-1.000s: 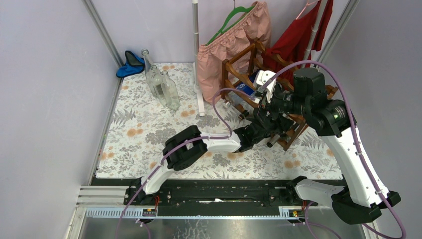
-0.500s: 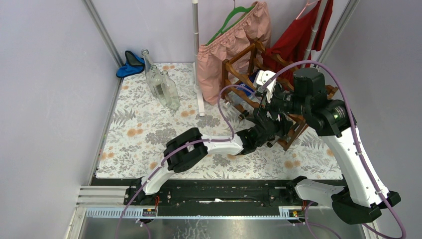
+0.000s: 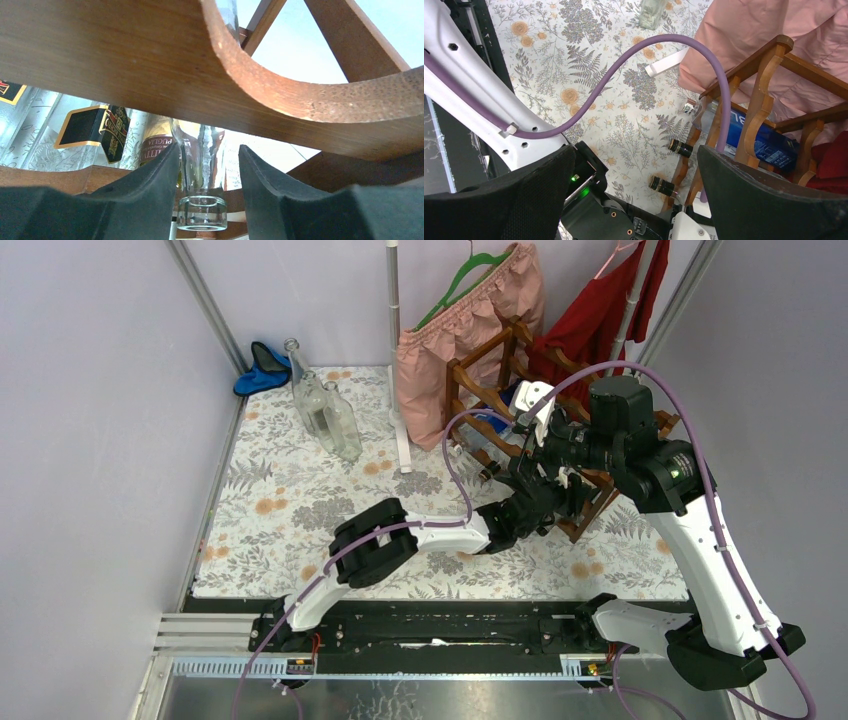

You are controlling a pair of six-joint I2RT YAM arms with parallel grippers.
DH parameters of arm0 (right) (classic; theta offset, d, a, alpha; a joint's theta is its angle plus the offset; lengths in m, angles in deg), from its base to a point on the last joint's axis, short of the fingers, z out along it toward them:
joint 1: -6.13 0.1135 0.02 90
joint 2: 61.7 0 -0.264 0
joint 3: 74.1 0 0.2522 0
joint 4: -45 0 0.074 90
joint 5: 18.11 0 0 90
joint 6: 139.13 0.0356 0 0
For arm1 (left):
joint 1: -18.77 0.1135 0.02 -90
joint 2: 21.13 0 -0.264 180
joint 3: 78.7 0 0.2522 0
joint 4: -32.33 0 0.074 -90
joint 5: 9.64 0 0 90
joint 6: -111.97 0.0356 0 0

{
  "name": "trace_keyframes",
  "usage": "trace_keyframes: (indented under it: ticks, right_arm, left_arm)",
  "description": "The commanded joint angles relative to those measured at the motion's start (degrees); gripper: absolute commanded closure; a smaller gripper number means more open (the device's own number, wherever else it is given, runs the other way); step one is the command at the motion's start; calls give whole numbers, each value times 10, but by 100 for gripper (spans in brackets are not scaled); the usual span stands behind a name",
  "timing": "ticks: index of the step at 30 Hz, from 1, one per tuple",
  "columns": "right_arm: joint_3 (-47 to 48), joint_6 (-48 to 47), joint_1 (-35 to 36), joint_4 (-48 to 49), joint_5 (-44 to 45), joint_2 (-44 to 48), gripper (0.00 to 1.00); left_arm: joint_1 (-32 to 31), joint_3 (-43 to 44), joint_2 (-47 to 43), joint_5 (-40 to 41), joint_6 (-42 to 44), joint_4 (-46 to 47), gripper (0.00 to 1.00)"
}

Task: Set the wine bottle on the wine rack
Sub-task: Place the wine bottle in the wine rack.

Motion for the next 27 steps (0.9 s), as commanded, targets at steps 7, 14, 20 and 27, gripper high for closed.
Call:
trace_keyframes:
  ticks: [7,14,20,27]
  right_arm:
    - [0,7,-7,18,-6,7,0]
    - [-3,7,-6,16,-6,9,0]
    - [-2,6,-7,16,-9,9,0]
    - [0,6,-8,13,-8,10,0]
  left_arm:
    - [12,0,13,60,20,-15,41]
    - [12,-49,-33,74,4,9,36]
    - [12,-84,-80,67,-7,25,27]
    - [12,-104,-100,42,-12,20,26]
